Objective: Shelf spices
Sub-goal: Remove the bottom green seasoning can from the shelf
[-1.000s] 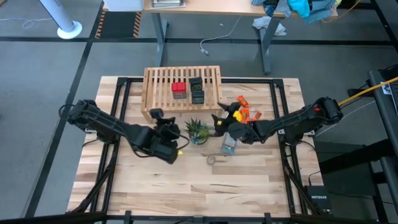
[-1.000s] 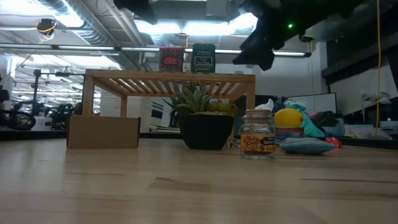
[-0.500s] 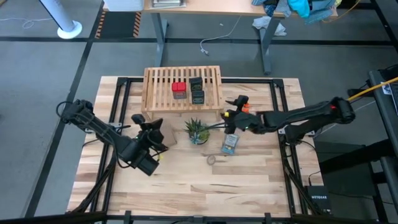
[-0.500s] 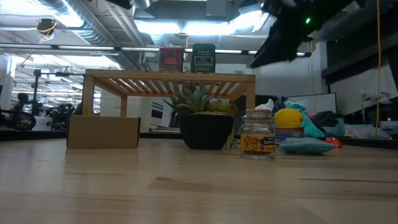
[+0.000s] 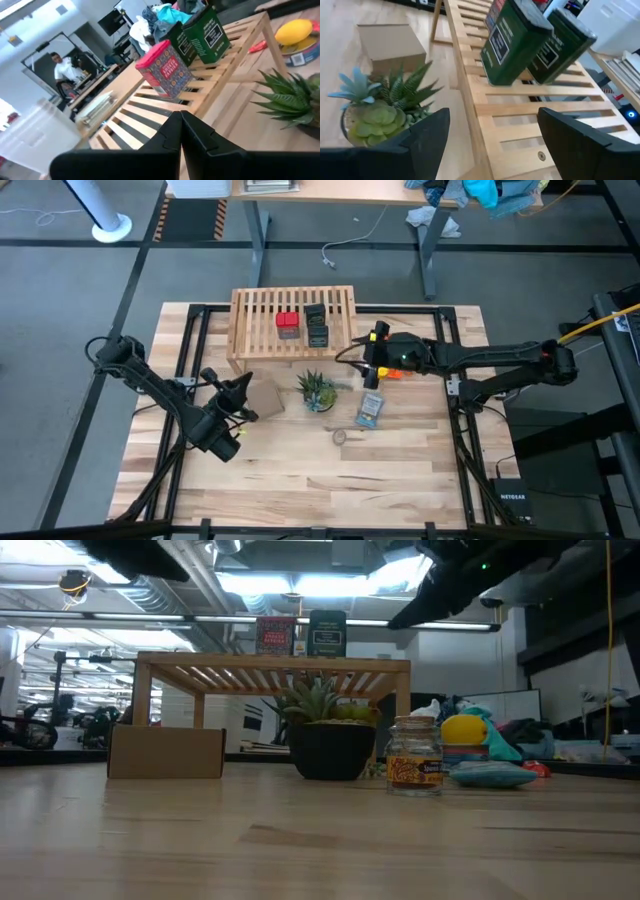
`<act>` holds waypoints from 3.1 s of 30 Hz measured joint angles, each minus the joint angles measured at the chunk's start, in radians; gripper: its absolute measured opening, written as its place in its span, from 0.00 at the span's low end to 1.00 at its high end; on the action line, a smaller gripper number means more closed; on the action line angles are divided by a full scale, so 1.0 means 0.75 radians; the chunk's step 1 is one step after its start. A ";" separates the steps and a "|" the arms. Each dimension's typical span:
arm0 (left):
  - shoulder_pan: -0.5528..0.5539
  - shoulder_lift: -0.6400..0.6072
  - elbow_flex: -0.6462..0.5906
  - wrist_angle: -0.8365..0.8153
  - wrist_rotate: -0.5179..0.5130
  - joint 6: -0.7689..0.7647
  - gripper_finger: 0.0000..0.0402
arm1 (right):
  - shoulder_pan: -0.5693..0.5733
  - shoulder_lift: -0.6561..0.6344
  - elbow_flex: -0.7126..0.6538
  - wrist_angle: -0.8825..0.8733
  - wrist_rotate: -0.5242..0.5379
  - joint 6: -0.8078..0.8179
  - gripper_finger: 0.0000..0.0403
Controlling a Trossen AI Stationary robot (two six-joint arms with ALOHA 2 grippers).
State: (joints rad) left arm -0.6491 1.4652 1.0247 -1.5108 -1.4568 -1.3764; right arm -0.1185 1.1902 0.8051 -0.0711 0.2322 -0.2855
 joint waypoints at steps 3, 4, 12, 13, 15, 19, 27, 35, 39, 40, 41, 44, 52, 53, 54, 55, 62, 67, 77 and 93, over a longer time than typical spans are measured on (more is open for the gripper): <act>0.001 0.000 -0.044 0.082 -0.013 0.006 0.00 | -0.004 0.025 0.000 0.003 0.001 -0.002 0.76; 0.002 0.000 -0.056 0.111 -0.013 0.021 0.00 | -0.002 0.032 0.000 0.004 0.001 -0.008 0.76; 0.001 0.001 -0.098 0.190 -0.031 0.086 0.00 | 0.000 0.053 -0.001 0.125 0.048 -0.052 0.76; 0.001 0.001 -0.098 0.190 -0.038 0.087 0.00 | 0.000 0.053 -0.001 0.154 0.061 -0.053 0.76; 0.001 0.001 -0.098 0.187 -0.048 0.087 0.00 | -0.003 0.053 -0.001 0.213 0.064 -0.069 0.76; 0.001 0.001 -0.098 0.187 -0.054 0.088 0.00 | -0.044 0.052 -0.001 0.267 0.000 -0.087 0.76; 0.001 0.001 -0.097 0.196 -0.070 0.088 0.00 | -0.168 0.125 -0.001 0.408 -0.184 -0.039 0.76; 0.000 0.001 -0.097 0.234 -0.064 0.125 0.00 | -0.231 0.249 -0.001 0.557 -0.286 -0.037 0.76; 0.000 0.001 -0.097 0.250 -0.063 0.146 0.00 | -0.239 0.306 -0.001 0.625 -0.320 -0.036 0.76; 0.000 0.001 -0.097 0.261 -0.063 0.154 0.00 | -0.239 0.318 -0.001 0.641 -0.325 -0.036 0.76; 0.000 0.001 -0.097 0.262 -0.063 0.160 0.00 | -0.239 0.330 -0.001 0.664 -0.325 -0.036 0.76; 0.000 0.001 -0.097 0.262 -0.062 0.159 0.00 | -0.239 0.360 -0.001 0.721 -0.326 -0.042 0.76; 0.000 0.001 -0.097 0.305 -0.062 0.197 0.00 | -0.239 0.433 -0.001 0.815 -0.363 -0.043 0.76; 0.000 0.001 -0.097 0.308 -0.062 0.202 0.00 | -0.239 0.445 -0.001 0.821 -0.370 -0.043 0.76; 0.000 0.001 -0.097 0.314 -0.062 0.207 0.00 | -0.239 0.455 0.000 0.838 -0.371 -0.043 0.76; 0.000 0.001 -0.097 0.319 -0.062 0.213 0.00 | -0.239 0.463 0.000 0.842 -0.371 -0.043 0.76; 0.000 0.001 -0.097 0.328 -0.061 0.217 0.00 | -0.239 0.505 0.000 0.913 -0.370 -0.044 0.76; 0.000 0.001 -0.097 0.328 -0.061 0.216 0.00 | -0.238 0.505 0.000 0.909 -0.370 -0.044 0.74; 0.000 0.001 -0.097 0.330 -0.060 0.215 0.00 | -0.236 0.505 0.000 0.901 -0.370 -0.044 0.42; 0.000 0.001 -0.097 0.332 -0.003 0.201 0.00 | -0.234 0.473 0.000 0.862 -0.370 -0.045 0.29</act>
State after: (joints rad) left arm -0.6487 1.4658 0.9524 -1.2621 -1.4590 -1.2256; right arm -0.2939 1.5453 0.8050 0.5756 -0.0453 -0.3191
